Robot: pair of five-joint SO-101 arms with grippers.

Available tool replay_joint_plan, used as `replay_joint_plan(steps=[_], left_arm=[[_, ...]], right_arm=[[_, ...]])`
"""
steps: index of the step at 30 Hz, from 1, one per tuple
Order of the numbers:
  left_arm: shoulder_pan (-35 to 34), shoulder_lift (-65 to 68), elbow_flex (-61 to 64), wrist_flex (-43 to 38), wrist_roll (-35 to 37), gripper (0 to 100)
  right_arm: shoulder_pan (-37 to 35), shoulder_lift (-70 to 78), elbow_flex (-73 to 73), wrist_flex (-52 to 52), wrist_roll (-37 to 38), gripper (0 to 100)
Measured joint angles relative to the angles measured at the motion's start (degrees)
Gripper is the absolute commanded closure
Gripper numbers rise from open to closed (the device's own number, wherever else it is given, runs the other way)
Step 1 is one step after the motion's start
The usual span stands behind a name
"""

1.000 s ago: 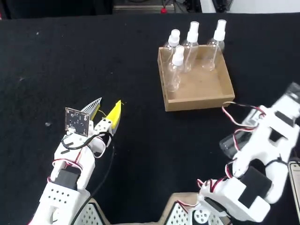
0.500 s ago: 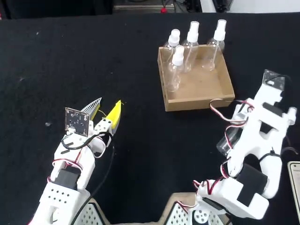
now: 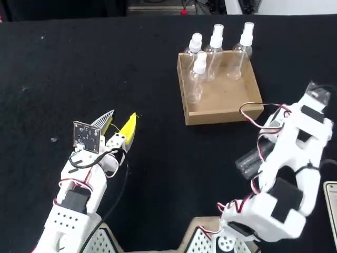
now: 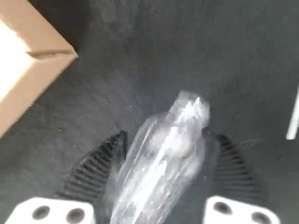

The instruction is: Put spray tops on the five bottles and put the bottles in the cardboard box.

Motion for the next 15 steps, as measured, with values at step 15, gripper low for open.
replay_joint_plan(steps=[15], left_arm=[[0.00,0.00,0.00,0.00,0.00,81]], right_arm=[[2.29,6.59,-4.57,3.43,-8.53,73.7]])
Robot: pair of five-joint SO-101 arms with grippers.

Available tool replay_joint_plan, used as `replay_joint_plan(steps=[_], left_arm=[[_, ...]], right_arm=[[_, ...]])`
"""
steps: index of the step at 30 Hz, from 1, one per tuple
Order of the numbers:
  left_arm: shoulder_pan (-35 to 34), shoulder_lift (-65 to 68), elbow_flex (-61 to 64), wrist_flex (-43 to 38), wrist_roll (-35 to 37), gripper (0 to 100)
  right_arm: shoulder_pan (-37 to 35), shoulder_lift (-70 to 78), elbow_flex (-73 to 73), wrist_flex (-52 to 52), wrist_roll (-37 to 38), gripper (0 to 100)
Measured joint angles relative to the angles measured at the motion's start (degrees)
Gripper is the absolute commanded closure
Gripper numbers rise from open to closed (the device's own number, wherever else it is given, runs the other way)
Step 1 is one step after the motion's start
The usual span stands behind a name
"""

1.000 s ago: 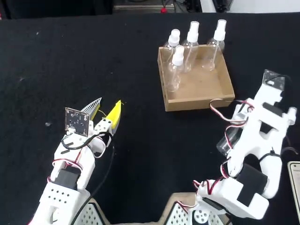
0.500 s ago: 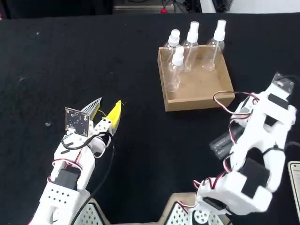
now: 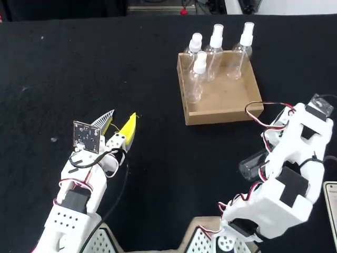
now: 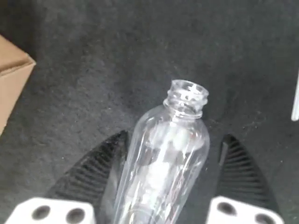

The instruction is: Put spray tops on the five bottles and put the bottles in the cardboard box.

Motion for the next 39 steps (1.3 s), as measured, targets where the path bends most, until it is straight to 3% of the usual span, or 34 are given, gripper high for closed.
replay_joint_plan(steps=[3,8,13,18,25,28,32,39], left_arm=[[0.00,0.00,0.00,0.00,0.00,81],[0.00,0.00,0.00,0.00,0.00,81],[0.00,0.00,0.00,0.00,0.00,81],[0.00,0.00,0.00,0.00,0.00,81],[0.00,0.00,0.00,0.00,0.00,81],[0.00,0.00,0.00,0.00,0.00,81],[0.00,0.00,0.00,0.00,0.00,81],[0.00,0.00,0.00,0.00,0.00,81]], right_arm=[[0.00,0.26,0.00,0.09,-1.41,74.3],[0.18,0.26,0.00,-0.35,-1.14,88.6],[0.18,0.26,-0.09,-3.60,6.59,91.0],[0.18,0.26,-2.29,-4.40,24.53,91.0],[2.20,0.26,-3.43,-4.40,57.67,90.9],[3.16,0.26,-1.76,-4.48,68.31,84.8],[3.16,0.26,-1.67,-1.67,66.55,70.3],[2.37,0.26,-8.35,13.45,49.93,72.3]])
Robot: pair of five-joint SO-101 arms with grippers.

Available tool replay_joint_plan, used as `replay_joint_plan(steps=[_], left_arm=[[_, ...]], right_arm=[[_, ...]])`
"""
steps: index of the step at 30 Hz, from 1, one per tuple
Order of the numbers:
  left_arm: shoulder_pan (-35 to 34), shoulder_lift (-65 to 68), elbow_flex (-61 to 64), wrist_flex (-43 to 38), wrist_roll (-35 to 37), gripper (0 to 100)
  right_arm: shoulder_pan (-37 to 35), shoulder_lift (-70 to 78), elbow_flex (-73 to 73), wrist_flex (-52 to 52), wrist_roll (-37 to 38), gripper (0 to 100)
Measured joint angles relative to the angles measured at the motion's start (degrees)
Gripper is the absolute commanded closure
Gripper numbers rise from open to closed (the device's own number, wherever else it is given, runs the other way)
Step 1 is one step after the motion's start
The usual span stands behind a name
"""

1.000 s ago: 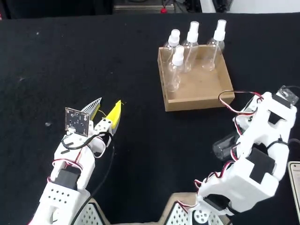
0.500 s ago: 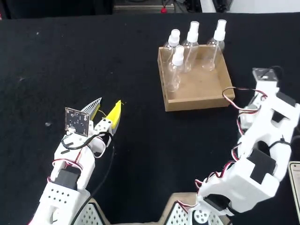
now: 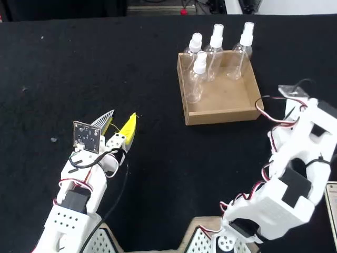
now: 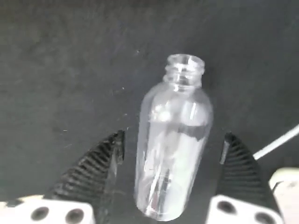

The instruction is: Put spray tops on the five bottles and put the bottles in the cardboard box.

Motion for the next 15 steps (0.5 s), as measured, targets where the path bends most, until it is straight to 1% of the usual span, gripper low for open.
replay_joint_plan(steps=[7,12,15], left_arm=[[0.00,0.00,0.00,0.00,0.00,81],[0.00,0.00,0.00,0.00,0.00,81],[0.00,0.00,0.00,0.00,0.00,81]], right_arm=[[-0.09,1.49,-1.32,-0.35,-10.90,72.1],[-0.18,4.57,-1.32,-1.93,-13.10,72.3],[-0.18,4.57,-4.57,0.26,-13.19,72.3]])
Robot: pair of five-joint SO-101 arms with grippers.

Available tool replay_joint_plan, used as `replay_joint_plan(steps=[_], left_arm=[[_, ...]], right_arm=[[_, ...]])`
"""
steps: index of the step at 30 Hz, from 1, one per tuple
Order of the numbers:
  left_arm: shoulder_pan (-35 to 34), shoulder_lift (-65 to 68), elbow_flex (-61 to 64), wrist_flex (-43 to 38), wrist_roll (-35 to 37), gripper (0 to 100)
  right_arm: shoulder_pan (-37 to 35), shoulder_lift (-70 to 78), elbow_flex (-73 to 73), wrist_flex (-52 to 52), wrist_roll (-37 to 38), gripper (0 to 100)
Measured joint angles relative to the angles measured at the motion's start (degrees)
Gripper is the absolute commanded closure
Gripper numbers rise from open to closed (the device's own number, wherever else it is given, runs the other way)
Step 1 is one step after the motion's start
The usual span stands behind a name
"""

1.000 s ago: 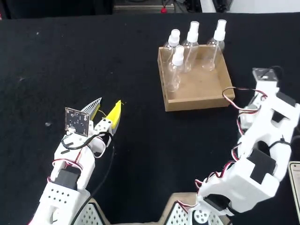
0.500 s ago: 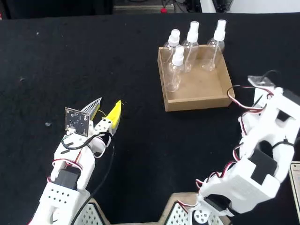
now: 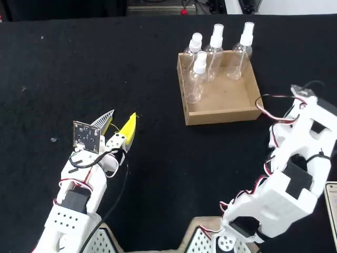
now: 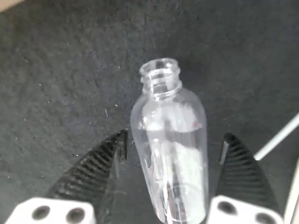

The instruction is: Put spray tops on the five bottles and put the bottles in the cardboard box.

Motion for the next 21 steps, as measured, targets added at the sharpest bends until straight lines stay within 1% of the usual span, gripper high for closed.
replay_joint_plan(steps=[4,6,10,13,16,21], left_arm=[[0.00,0.00,0.00,0.00,0.00,81],[0.00,0.00,0.00,0.00,0.00,81],[0.00,0.00,0.00,0.00,0.00,81],[0.00,0.00,0.00,0.00,0.00,81],[0.00,0.00,0.00,0.00,0.00,81],[0.00,0.00,0.00,0.00,0.00,81]], right_arm=[[0.00,-0.44,-9.05,7.47,-0.97,72.3],[0.97,-0.53,-13.98,8.35,-2.81,72.4],[6.15,1.23,-20.40,3.96,-9.41,72.4],[8.44,7.82,-23.38,-1.32,-13.89,72.4],[9.41,15.82,-28.48,-3.34,-16.26,72.4],[9.85,28.75,-42.55,-3.43,-18.29,72.4]])
